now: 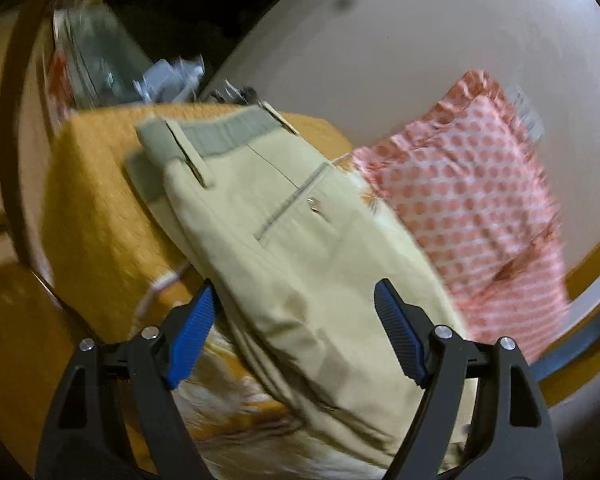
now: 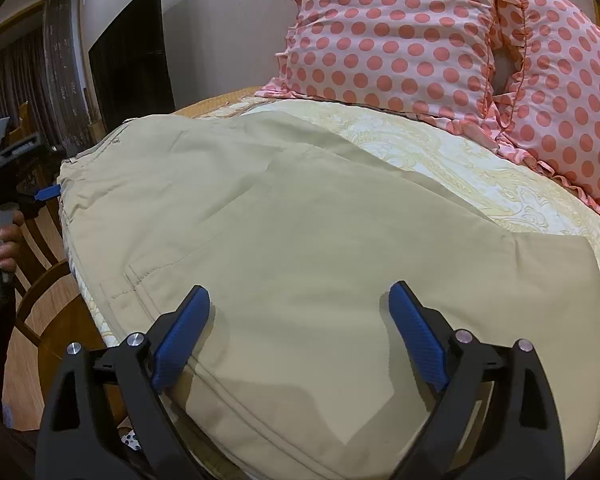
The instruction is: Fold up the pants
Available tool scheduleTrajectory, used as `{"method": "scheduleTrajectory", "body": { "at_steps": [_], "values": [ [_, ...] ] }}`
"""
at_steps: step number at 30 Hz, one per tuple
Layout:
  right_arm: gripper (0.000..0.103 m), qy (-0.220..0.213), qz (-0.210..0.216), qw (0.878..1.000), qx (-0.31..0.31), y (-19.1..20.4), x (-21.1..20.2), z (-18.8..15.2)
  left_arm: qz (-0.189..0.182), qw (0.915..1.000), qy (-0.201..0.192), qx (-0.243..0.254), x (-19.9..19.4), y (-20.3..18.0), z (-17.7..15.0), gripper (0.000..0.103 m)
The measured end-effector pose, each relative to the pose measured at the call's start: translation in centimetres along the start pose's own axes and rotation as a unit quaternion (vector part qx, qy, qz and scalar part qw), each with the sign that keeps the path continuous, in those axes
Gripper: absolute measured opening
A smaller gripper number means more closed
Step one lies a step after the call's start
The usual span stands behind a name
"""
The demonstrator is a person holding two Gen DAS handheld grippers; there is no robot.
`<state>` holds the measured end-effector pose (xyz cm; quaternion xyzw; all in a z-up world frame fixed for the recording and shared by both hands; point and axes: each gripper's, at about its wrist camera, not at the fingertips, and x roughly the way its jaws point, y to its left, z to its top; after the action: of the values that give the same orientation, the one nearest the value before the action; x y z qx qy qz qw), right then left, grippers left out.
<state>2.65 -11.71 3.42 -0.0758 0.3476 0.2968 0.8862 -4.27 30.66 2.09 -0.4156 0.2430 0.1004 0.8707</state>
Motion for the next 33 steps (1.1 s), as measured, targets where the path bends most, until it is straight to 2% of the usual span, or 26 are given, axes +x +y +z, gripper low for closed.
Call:
{"method": "scheduleTrajectory", "body": {
  "at_steps": [2,6,9,10,11,12,13,14,16,17,18,20,21,23,25,26,28,29,30,31,32,33],
  "values": [
    [0.094,-0.001,0.0,1.0,0.001,0.1,0.0,0.0,-0.002,1.0,0.0,-0.004,0.4,0.1,0.5,0.077],
    [0.095,-0.003,0.0,1.0,0.001,0.1,0.1,0.0,0.026,0.9994,-0.01,-0.02,1.1,0.6,2.1,0.076],
    [0.095,-0.007,-0.001,1.0,0.004,0.2,0.2,-0.1,0.048,0.9976,-0.022,-0.045,1.7,1.2,3.5,0.068],
    [0.095,-0.008,-0.001,1.0,0.005,0.2,0.1,-0.1,0.054,0.9968,-0.025,-0.052,1.8,1.5,3.7,0.059],
    [0.095,-0.009,-0.001,1.0,0.006,0.1,0.1,-0.1,0.063,0.996,-0.026,-0.059,2.0,1.7,3.8,0.037],
    [0.095,-0.01,0.002,1.0,0.008,0.0,0.0,-0.1,0.081,0.9947,-0.023,-0.06,2.4,1.9,3.9,0.024],
    [0.095,-0.013,0.006,1.0,0.011,-0.1,-0.1,-0.2,0.094,0.9939,-0.023,-0.051,2.7,1.8,3.9,0.012],
    [0.095,-0.016,0.014,1.0,0.017,-0.4,-0.4,-0.3,0.1,0.9937,-0.026,-0.043,2.7,1.7,3.9,0.009],
    [0.095,-0.023,0.023,0.999,0.028,-0.9,-0.9,-0.4,0.133,0.9895,-0.049,0.027,2.2,-1.1,3.5,0.007],
    [0.095,-0.03,0.028,0.998,0.039,-1.4,-1.5,-0.5,0.138,0.9873,-0.058,0.053,1.9,-2.3,3.4,0.006],
    [0.095,-0.04,0.032,0.997,0.05,-2.1,-2.2,-0.6,0.138,0.9831,-0.071,0.097,1.3,-4.6,3.1,0.006],
    [0.098,-0.061,0.032,0.995,0.077,-3.8,-3.6,-1.0,0.117,0.9761,-0.083,0.163,0.3,-9.1,2.3,0.006],
    [0.102,-0.072,0.029,0.992,0.095,-4.8,-4.4,-1.2,0.093,0.969,-0.086,0.213,-0.2,-12.4,1.3,0.006],
    [0.102,-0.098,0.019,0.985,0.142,-7.5,-6.2,-1.7,0.051,0.9532,-0.079,0.287,-0.7,-17.7,-1.0,0.006],
    [0.102,-0.124,0.004,0.972,0.2,-10.7,-8.0,-2.6,-0.019,0.9263,-0.055,0.372,-0.7,-23.8,-5.4,0.006],
    [0.102,-0.131,-0.001,0.966,0.224,-11.9,-8.7,-3.0,-0.042,0.9182,-0.043,0.392,-0.6,-25.2,-6.9,0.007],
    [0.102,-0.143,-0.005,0.95,0.276,-14.5,-10.0,-4.0,-0.118,0.8815,0.009,0.457,0.0,-29.1,-12.7,0.007],
    [0.102,-0.151,-0.002,0.942,0.301,-15.6,-10.6,-4.6,-0.137,0.8668,0.031,0.478,0.3,-29.9,-14.8,0.007],
    [0.102,-0.157,0.001,0.933,0.323,-16.6,-11.1,-5.2,-0.156,0.8421,0.065,0.512,1.0,-30.8,-18.2,0.007],
    [0.102,-0.163,0.004,0.923,0.348,-17.7,-11.7,-5.9,-0.164,0.8183,0.098,0.542,1.9,-31.1,-21.4,0.007],
    [0.102,-0.164,0.008,0.918,0.361,-18.2,-12.0,-6.3,-0.163,0.804,0.118,0.56,2.5,-31.0,-23.3,0.007],
    [0.102,-0.165,0.013,0.913,0.373,-18.8,-12.1,-6.7,-0.155,0.7861,0.146,0.58,3.6,-30.6,-25.9,0.007]
  ]
}}
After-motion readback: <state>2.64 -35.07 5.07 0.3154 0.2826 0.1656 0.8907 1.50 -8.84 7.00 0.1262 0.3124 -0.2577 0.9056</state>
